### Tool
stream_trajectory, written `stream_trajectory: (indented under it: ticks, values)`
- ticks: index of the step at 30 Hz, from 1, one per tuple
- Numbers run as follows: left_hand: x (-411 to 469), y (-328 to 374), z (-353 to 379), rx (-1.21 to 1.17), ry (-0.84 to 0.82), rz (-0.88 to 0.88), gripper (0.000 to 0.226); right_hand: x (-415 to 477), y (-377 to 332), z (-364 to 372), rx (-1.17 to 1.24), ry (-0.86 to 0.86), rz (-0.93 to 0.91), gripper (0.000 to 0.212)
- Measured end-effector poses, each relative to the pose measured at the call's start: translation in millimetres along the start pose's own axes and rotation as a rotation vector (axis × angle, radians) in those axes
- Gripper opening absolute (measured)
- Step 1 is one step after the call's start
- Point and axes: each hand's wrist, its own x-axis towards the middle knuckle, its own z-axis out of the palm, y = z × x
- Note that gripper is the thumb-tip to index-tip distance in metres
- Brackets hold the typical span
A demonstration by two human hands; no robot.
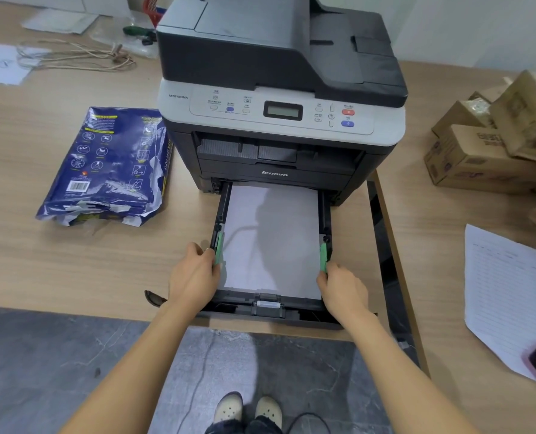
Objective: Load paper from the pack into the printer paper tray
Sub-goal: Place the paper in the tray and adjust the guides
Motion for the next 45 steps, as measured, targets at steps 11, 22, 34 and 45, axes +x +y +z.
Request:
stream_trajectory:
  ticks: [11, 22, 34, 45]
  values:
    - [-2.9, 0.7, 2.4, 0.018, 0.051, 0.035, 0.035, 2.3, 2.1, 2.7, 0.028, 0.025, -0.028, 0.02]
    - [-14.7, -12.0, -7.3, -0.117, 0.067, -0.007, 0.038, -28.2, -0.9, -22.9, 0.114, 0.173, 0.059, 0.043]
    - [-97.8, -61.6, -15.0, -0.461, -0.062, -0.155, 0.12, -129.0, -5.6, -0.5, 0.79, 0.173, 0.306, 0.122]
    - [-31.1, -46.9, -12.8, -0.428, 0.047, -0.282, 0.079, -67.5, -4.9, -8.2, 0.594, 0.323, 0.311, 0.1]
